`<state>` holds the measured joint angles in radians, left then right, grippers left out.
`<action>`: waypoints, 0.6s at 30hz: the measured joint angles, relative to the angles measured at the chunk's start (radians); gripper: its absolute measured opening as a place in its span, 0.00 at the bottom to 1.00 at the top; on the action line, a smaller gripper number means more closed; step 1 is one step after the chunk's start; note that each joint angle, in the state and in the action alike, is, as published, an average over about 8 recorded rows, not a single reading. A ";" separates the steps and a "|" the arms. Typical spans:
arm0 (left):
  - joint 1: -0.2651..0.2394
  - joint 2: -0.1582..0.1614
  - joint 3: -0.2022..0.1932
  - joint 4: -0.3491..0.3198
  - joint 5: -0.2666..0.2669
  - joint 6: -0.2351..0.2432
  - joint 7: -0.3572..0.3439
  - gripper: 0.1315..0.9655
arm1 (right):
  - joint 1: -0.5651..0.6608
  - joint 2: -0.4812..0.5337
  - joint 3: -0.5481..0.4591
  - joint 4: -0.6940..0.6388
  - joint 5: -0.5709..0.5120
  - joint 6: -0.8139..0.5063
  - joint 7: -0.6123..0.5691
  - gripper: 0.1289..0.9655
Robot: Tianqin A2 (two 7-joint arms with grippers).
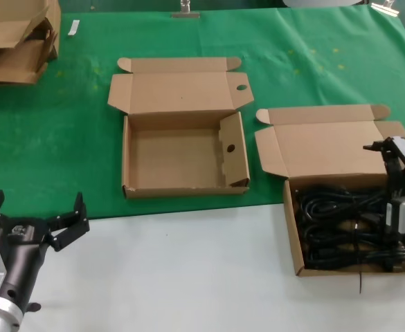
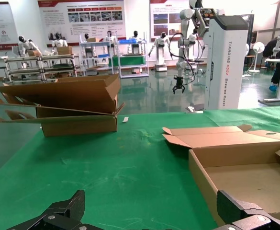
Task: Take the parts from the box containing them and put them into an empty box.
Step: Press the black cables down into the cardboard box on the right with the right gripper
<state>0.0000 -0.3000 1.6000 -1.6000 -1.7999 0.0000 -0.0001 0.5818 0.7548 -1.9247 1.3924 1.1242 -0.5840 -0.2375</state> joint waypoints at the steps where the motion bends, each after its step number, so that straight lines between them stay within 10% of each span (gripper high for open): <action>1: 0.000 0.000 0.000 0.000 0.000 0.000 0.000 1.00 | 0.016 -0.005 -0.006 -0.007 -0.020 -0.015 0.007 1.00; 18: 0.000 0.000 0.000 0.000 0.000 0.000 0.000 1.00 | 0.097 -0.036 -0.041 -0.050 -0.141 -0.124 0.048 1.00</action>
<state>0.0000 -0.3000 1.6000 -1.6000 -1.7997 0.0000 -0.0004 0.6784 0.7188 -1.9656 1.3420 0.9830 -0.7082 -0.1896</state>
